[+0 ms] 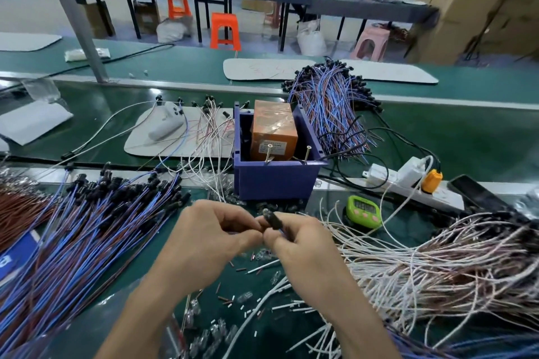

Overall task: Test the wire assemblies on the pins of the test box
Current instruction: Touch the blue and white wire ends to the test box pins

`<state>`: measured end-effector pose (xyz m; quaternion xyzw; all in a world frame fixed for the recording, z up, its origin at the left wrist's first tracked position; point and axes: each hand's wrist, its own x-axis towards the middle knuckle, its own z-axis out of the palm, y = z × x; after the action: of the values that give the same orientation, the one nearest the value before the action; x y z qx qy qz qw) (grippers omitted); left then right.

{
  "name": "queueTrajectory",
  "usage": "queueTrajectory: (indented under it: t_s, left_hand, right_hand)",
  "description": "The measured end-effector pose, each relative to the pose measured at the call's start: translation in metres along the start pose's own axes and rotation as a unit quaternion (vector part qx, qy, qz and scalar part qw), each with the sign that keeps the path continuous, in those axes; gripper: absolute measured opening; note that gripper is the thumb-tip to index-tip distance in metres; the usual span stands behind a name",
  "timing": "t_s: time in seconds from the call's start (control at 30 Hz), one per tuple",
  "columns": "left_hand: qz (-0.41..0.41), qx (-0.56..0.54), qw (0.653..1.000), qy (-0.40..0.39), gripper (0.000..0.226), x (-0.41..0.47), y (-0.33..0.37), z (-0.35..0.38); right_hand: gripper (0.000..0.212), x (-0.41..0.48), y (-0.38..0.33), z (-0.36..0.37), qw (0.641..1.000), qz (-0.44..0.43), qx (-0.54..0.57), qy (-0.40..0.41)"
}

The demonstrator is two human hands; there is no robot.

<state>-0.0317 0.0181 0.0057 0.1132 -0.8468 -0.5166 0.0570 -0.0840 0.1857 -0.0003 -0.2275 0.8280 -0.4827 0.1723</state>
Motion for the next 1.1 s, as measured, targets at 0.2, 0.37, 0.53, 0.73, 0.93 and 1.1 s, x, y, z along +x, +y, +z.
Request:
queueTrajectory:
  t_s: [0.2,0.37,0.53,0.73,0.93,1.1]
  left_hand:
    - [-0.031,-0.206,0.976,0.069,0.017,-0.002,-0.008,-0.004]
    - [-0.033,-0.236,0.967,0.087,0.016,-0.001,-0.013,-0.004]
    - [-0.040,-0.240,0.969,0.049,0.018,0.000,-0.008,0.006]
    - [-0.043,-0.240,0.969,0.043,0.016,-0.002,-0.010,0.005]
    - [-0.036,-0.272,0.959,0.067,0.012,-0.002,-0.018,-0.011]
    - [-0.047,-0.270,0.960,0.062,0.015,-0.002,-0.021,-0.014]
  right_hand:
    - [0.013,0.003,0.009,-0.001,0.991,0.057,0.112,0.051]
    - [0.017,0.004,0.011,0.004,0.985,0.072,0.130,0.086]
    - [0.029,0.002,0.009,0.015,0.991,0.052,0.071,0.097]
    - [0.022,-0.002,0.012,0.017,0.995,0.037,0.062,0.064]
    - [0.016,-0.004,0.018,0.004,0.998,0.037,0.014,0.055]
    - [0.018,-0.007,0.017,-0.003,0.998,0.041,-0.012,0.040]
